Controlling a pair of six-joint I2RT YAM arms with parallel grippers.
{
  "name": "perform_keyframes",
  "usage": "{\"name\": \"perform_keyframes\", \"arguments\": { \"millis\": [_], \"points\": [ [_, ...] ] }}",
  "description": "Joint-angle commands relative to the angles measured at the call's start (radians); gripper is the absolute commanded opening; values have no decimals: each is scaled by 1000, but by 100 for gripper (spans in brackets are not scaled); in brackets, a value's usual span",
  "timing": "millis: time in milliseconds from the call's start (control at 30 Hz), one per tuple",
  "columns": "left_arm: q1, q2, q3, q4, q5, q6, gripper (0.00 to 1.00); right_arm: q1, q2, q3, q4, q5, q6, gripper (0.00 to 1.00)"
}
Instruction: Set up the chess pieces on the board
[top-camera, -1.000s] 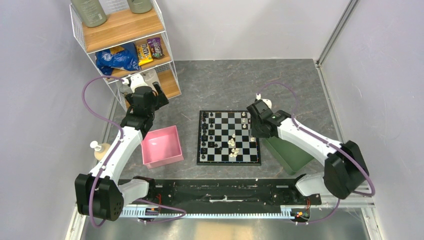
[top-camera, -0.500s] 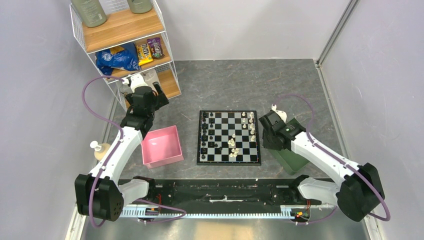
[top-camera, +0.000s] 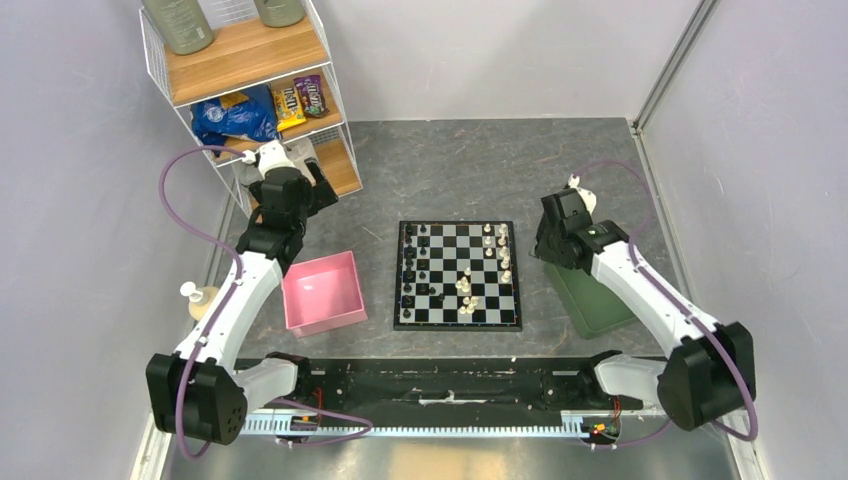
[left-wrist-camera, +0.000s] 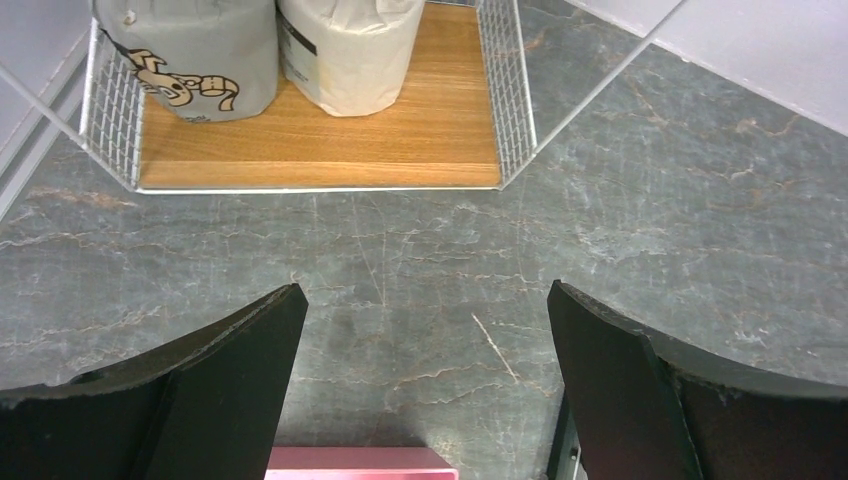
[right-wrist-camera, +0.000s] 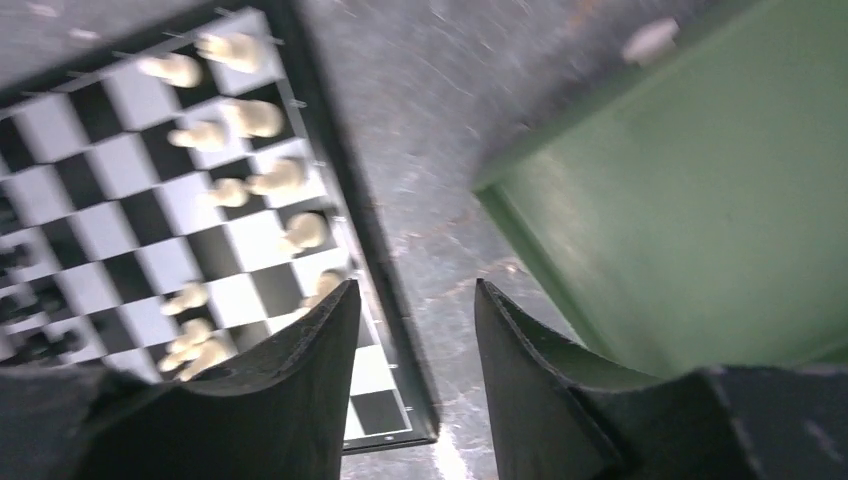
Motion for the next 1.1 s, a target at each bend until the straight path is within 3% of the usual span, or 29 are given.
{"name": "perform_keyframes", "arguments": {
  "millis": [0, 233, 333, 467, 667, 833, 1067],
  "points": [
    [3, -20, 49, -14, 45, 4, 100, 2, -84, 71, 89, -129, -60, 58],
    [4, 21, 105, -40, 60, -34, 100, 2, -29, 108, 87, -274, -41, 69],
    [5, 62, 170, -45, -33, -47, 100, 2, -1, 160, 43, -326, -4, 78],
    [5, 60, 228, -175, -113, -159, 100, 1, 36, 243, -22, -378, 51, 88],
    [6, -53, 58, -99, -39, -149, 100, 4, 116, 254, -6, -413, -52, 90],
    [6, -151, -16, -244, 2, -197, 100, 4, 54, 173, 100, -392, -68, 91],
    [6, -386, -233, -164, 36, -167, 100, 71, -15, 135, 79, -395, -87, 86]
  ]
}}
